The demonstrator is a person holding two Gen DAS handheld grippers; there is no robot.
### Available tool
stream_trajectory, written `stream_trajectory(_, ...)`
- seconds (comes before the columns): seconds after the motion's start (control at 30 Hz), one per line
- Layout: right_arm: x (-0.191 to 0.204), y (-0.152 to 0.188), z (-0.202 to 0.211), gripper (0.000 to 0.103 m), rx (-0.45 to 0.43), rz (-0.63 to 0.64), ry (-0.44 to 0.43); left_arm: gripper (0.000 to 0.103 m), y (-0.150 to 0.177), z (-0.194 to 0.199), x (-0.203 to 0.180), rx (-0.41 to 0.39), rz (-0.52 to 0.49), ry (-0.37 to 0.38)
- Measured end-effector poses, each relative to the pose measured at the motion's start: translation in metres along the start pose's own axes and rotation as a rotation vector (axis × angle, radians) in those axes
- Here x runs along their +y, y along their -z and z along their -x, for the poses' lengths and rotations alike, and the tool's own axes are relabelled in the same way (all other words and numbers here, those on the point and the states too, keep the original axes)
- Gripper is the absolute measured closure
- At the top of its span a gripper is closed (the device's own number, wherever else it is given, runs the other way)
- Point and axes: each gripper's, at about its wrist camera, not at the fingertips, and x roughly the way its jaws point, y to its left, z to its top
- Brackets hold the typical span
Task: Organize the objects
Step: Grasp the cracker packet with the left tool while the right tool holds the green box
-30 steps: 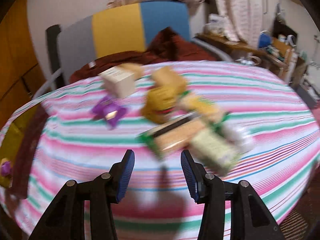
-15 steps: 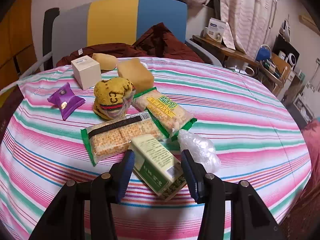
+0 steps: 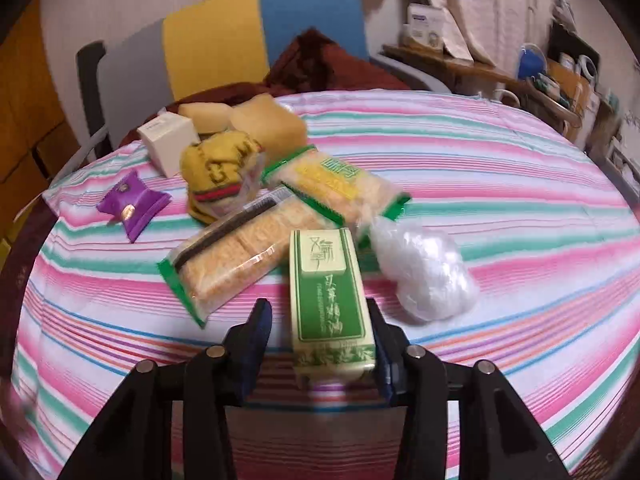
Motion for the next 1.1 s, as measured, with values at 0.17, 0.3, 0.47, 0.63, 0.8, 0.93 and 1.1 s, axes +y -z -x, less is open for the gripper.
stream_trajectory(0.17, -0.025, 0.007, 0.003, 0.073, -0.063, -0.210, -0.101, 0.000, -0.016, -0.025, -0.028, -0.003, -0.083, 0.012)
stream_trajectory(0.3, -0.021, 0.008, 0.004, 0.073, -0.090, -0.219, -0.088, 0.000, -0.030, -0.047, -0.056, -0.032, -0.169, 0.028)
stream_trajectory(0.47, -0.026, 0.012, 0.007, 0.073, -0.135, -0.262, -0.059, 0.000, -0.053, -0.080, -0.090, -0.069, -0.280, 0.035)
stream_trajectory(0.63, -0.037, 0.014, 0.007, 0.073, -0.156, -0.304, -0.053, 0.005, -0.072, -0.122, -0.112, -0.035, -0.349, 0.023)
stream_trajectory(0.8, -0.037, 0.014, 0.007, 0.073, -0.156, -0.302, -0.049, 0.017, -0.086, -0.155, -0.122, 0.020, -0.335, 0.099)
stream_trajectory(0.93, -0.038, 0.015, 0.006, 0.073, -0.158, -0.307, -0.055, 0.045, -0.083, -0.175, -0.120, 0.092, -0.316, 0.156)
stream_trajectory(1.1, -0.038, 0.016, 0.006, 0.073, -0.159, -0.305, -0.052, 0.045, -0.070, -0.159, -0.106, 0.079, -0.254, 0.176)
